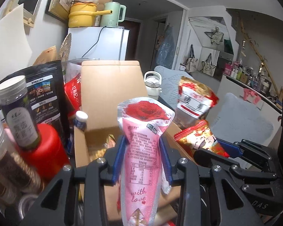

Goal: Organize snacks
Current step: 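Lift both packets and carry them over the box with both grippers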

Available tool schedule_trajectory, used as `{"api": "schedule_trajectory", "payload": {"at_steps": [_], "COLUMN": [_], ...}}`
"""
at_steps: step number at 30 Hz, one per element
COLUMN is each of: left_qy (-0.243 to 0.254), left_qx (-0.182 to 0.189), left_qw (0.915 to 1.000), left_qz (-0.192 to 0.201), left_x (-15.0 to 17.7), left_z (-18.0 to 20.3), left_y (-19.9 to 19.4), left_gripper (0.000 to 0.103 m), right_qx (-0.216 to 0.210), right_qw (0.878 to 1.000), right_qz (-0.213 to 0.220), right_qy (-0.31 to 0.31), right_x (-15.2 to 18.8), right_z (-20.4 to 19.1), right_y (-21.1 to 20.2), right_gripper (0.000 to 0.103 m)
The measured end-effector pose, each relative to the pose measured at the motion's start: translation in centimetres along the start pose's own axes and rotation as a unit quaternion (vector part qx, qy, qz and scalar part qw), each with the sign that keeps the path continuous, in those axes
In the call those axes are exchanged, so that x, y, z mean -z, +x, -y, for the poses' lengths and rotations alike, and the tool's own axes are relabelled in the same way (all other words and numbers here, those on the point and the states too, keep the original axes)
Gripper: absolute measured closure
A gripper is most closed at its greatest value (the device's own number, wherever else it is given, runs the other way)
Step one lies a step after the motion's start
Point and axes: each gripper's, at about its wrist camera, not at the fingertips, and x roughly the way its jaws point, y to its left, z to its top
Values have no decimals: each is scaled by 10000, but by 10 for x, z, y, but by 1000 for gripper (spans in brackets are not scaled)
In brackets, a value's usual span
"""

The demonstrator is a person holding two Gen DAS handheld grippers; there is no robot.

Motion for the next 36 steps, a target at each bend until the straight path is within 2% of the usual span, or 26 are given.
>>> {"api": "schedule_trajectory", "payload": {"at_steps": [9,16,23,36], "left_qy": [-20,-56,95,19], "left_qx": [-269,-337,-380,-551], "left_qw": [9990,9956,9909,9799], "left_qz": [-360,-873,-1287,-1917], "left_x": [-1,17,34,57], "left_z": [-16,-22,-14,-19], "left_y": [54,89,108,132], "left_gripper": [67,67,67,67], "right_qx": [89,-28,-15,273], "right_qw": [9997,9972,9924,9863], "right_qz": [-214,-692,-1198,-1621], "right_qy": [71,265,287,128], "right_x": [-13,1,21,43], "right_z": [28,44,51,49], "right_y": [50,87,110,131], "right_gripper": [68,68,68,68]}}
